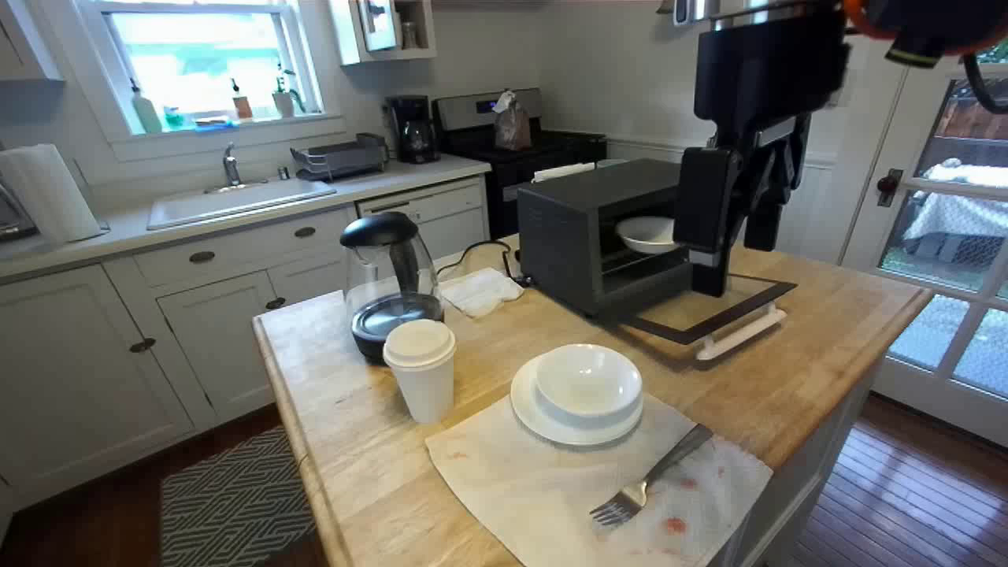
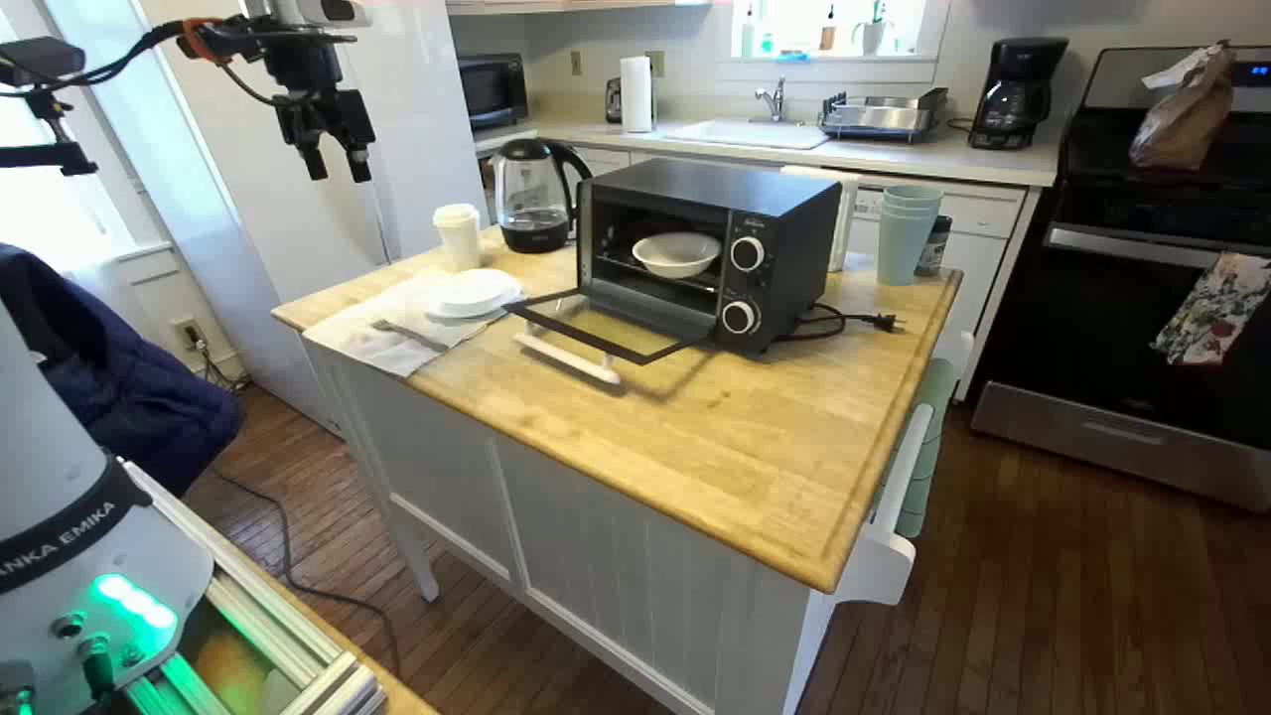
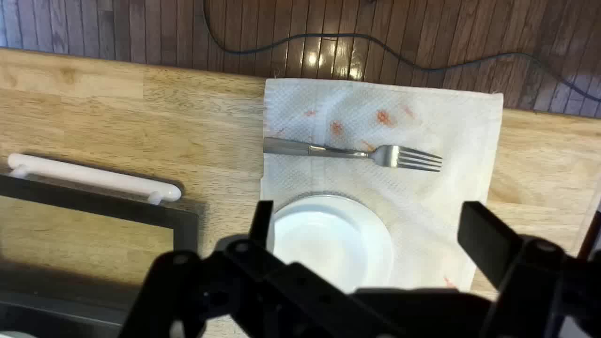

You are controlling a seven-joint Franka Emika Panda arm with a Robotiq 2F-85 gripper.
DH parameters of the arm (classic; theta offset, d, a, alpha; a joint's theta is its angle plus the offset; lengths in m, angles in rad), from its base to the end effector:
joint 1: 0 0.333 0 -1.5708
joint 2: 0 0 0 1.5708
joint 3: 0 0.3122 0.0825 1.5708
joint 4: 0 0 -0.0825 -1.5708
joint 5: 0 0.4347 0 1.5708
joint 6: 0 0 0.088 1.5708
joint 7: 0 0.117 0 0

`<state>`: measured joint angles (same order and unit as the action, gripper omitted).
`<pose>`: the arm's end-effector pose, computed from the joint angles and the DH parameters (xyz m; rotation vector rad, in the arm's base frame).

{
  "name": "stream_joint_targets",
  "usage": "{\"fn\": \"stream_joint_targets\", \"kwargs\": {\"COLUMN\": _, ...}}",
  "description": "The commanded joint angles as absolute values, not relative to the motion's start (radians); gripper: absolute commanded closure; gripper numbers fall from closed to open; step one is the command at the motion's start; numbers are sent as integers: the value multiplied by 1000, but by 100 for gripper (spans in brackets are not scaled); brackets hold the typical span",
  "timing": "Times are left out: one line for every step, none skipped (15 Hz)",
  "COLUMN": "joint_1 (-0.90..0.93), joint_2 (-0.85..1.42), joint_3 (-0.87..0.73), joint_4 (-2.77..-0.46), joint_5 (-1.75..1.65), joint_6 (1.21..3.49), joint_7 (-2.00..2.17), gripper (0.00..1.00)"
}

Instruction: Pick up the white bowl from the oven tray and put it on the white bowl on the white plate, close the oven door fully

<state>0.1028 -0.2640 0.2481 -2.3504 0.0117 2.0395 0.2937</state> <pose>0.4694 0.1720 0.3883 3.0723 0.0639 -0.0536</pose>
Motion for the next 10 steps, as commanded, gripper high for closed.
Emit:
{"fn": "stream_joint_targets", "kwargs": {"joint_1": 118, "joint_2": -263, "joint_3": 233, "joint_4": -2349, "joint_5": 7, "joint_6": 2038, "joint_7": 297, "gripper": 0}}
{"fn": "stream_joint_targets", "kwargs": {"joint_1": 118, "joint_2": -263, "joint_3": 233, "joint_4": -2349, "joint_5": 7, "joint_6": 2038, "joint_7": 297, "gripper": 0}}
{"fn": "stream_joint_targets", "kwargs": {"joint_1": 118, "joint_2": -263, "joint_3": 233, "joint_4": -2349, "joint_5": 7, "joint_6": 2038, "joint_7": 297, "gripper": 0}}
{"fn": "stream_joint_targets", "kwargs": {"joint_1": 118, "joint_2": -263, "joint_3": 233, "joint_4": -2349, "joint_5": 7, "joint_6": 2038, "joint_7": 297, "gripper": 0}}
{"fn": "stream_joint_targets", "kwargs": {"joint_1": 118, "joint_2": -263, "joint_3": 233, "joint_4": -2349, "joint_5": 7, "joint_6": 2038, "joint_7": 297, "gripper": 0}}
{"fn": "stream_joint_targets", "kwargs": {"joint_1": 108, "joint_2": -238, "joint_3": 230, "joint_4": -2332, "joint_5": -2, "joint_6": 2044, "joint_7": 312, "gripper": 0}}
{"fn": "stream_joint_targets", "kwargs": {"joint_1": 94, "joint_2": -213, "joint_3": 222, "joint_4": -2315, "joint_5": -19, "joint_6": 2054, "joint_7": 320, "gripper": 0}}
{"fn": "stream_joint_targets", "kwargs": {"joint_1": 81, "joint_2": -200, "joint_3": 214, "joint_4": -2312, "joint_5": -46, "joint_6": 2075, "joint_7": 323, "gripper": 0}}
{"fn": "stream_joint_targets", "kwargs": {"joint_1": 65, "joint_2": -187, "joint_3": 210, "joint_4": -2313, "joint_5": -94, "joint_6": 2106, "joint_7": 340, "gripper": 0}}
{"fn": "stream_joint_targets", "kwargs": {"joint_1": 48, "joint_2": -173, "joint_3": 205, "joint_4": -2320, "joint_5": -157, "joint_6": 2159, "joint_7": 363, "gripper": 0}}
